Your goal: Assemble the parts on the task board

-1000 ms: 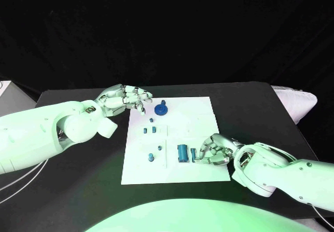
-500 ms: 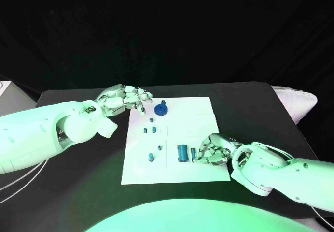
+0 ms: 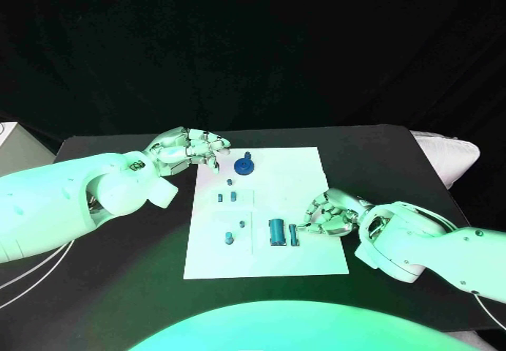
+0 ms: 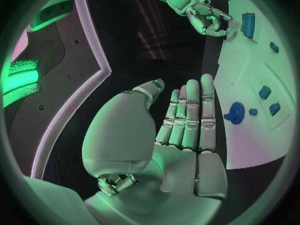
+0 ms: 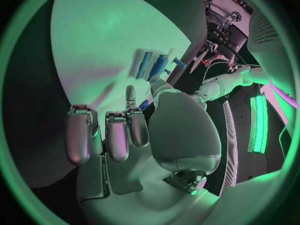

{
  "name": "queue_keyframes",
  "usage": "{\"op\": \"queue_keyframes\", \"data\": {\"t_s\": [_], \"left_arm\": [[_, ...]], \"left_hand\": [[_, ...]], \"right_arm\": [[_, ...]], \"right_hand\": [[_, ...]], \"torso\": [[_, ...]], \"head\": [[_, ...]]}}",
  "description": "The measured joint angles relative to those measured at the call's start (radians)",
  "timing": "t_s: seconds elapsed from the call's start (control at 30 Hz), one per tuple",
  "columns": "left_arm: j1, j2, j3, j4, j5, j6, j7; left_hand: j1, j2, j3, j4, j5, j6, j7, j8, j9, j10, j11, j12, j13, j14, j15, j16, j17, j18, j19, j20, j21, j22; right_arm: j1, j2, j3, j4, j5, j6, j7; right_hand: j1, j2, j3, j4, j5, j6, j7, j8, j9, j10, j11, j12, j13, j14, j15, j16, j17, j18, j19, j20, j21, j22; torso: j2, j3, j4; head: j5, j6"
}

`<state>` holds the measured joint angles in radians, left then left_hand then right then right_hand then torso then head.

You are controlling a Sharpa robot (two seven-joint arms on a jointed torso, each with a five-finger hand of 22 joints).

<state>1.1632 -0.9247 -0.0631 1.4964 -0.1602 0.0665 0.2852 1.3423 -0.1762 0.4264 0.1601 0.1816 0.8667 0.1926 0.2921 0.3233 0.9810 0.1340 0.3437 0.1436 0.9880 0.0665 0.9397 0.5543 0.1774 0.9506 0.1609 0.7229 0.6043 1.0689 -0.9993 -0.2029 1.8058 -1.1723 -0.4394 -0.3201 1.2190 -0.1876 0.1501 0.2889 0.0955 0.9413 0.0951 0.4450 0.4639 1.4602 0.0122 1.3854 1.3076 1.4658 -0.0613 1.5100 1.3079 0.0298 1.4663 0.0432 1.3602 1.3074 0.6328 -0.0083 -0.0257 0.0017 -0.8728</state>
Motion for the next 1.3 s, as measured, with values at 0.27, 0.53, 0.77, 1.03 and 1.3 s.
{"op": "queue_keyframes", "data": {"t_s": [0.27,0.53,0.77,1.03,1.3], "left_arm": [[0.000,0.014,0.000,-0.032,0.055,-0.029,0.021],[-0.001,0.048,-0.001,-0.096,0.107,-0.125,0.073],[-0.004,0.104,-0.001,-0.182,0.141,-0.232,0.138],[-0.014,0.137,-0.001,-0.243,0.162,-0.288,0.180],[-0.025,0.135,0.008,-0.203,0.162,-0.314,0.176]], "left_hand": [[0.000,0.000,0.000,0.000,0.000,0.000,0.000,0.000,0.000,0.000,0.000,0.000,0.001,-0.004,0.003,0.000,0.000,0.000,0.000,0.000,-0.001,0.000],[0.026,-0.008,-0.015,0.002,0.000,-0.038,0.012,0.004,-0.001,-0.068,0.020,0.002,0.000,-0.133,0.031,-0.066,-0.030,0.000,-0.076,0.026,-0.083,-0.037],[0.054,-0.001,-0.028,0.014,0.000,-0.074,0.009,0.064,-0.020,-0.122,0.041,0.035,-0.046,-0.223,0.078,-0.376,-0.211,0.000,-0.189,0.101,-0.383,-0.227],[0.031,0.018,-0.051,0.000,-0.018,-0.152,-0.014,0.022,-0.084,-0.172,0.033,-0.084,-0.086,-0.285,0.081,-0.614,-0.308,-0.012,-0.279,0.097,-0.550,-0.365],[-0.362,0.134,-0.325,-0.117,-0.138,-0.675,-0.145,-0.208,-0.259,-0.764,-0.089,-0.275,-0.128,-0.799,-0.027,-0.853,-0.488,-0.124,-0.771,-0.092,-0.677,-0.540]], "right_arm": [[0.057,0.020,0.000,-0.091,0.199,0.000,0.130],[0.091,0.111,0.016,-0.306,0.551,-0.003,0.361],[0.101,0.197,0.036,-0.488,0.788,0.017,0.525],[0.103,0.254,0.047,-0.580,0.901,0.052,0.622],[0.079,0.242,0.078,-0.519,0.914,0.025,0.625]], "right_hand": [[0.029,0.037,-0.047,-0.008,0.035,-0.030,0.015,-0.028,-0.008,-0.031,0.016,-0.043,0.000,-0.001,0.013,-0.022,0.000,0.016,0.000,0.007,-0.101,0.000],[0.181,0.055,0.013,-0.017,0.040,-0.078,0.038,-0.074,-0.024,-0.374,0.046,-0.615,-0.295,-0.108,0.039,-0.535,-0.347,0.142,-0.166,0.039,-0.976,-0.153],[0.227,0.023,0.172,-0.009,-0.010,-0.110,0.077,-0.153,-0.083,-0.471,0.101,-1.077,-0.794,-0.397,0.130,-1.092,-0.649,0.141,-0.392,0.127,-1.292,-0.542],[0.161,0.019,0.193,-0.079,-0.033,-0.172,0.091,-0.251,-0.162,-0.527,0.135,-1.233,-1.095,-0.574,0.169,-1.316,-0.854,0.140,-0.589,0.167,-1.303,-0.898],[-0.239,0.144,-0.060,-0.233,-0.076,-0.740,-0.047,-0.394,-0.384,-1.209,0.026,-1.346,-1.253,-1.230,0.090,-1.460,-1.189,0.023,-1.235,0.012,-1.344,-1.201]], "torso": [[-0.010,-0.0081,0.0014],[-0.030,-0.0226,0.0022],[-0.042,-0.0262,0.0037],[-0.052,-0.0226,0.0059],[-0.056,-0.0197,0.0080]], "head": [[-0.002,0.009],[-0.012,0.064],[-0.003,0.106],[0.010,0.131],[0.007,0.153]]}}
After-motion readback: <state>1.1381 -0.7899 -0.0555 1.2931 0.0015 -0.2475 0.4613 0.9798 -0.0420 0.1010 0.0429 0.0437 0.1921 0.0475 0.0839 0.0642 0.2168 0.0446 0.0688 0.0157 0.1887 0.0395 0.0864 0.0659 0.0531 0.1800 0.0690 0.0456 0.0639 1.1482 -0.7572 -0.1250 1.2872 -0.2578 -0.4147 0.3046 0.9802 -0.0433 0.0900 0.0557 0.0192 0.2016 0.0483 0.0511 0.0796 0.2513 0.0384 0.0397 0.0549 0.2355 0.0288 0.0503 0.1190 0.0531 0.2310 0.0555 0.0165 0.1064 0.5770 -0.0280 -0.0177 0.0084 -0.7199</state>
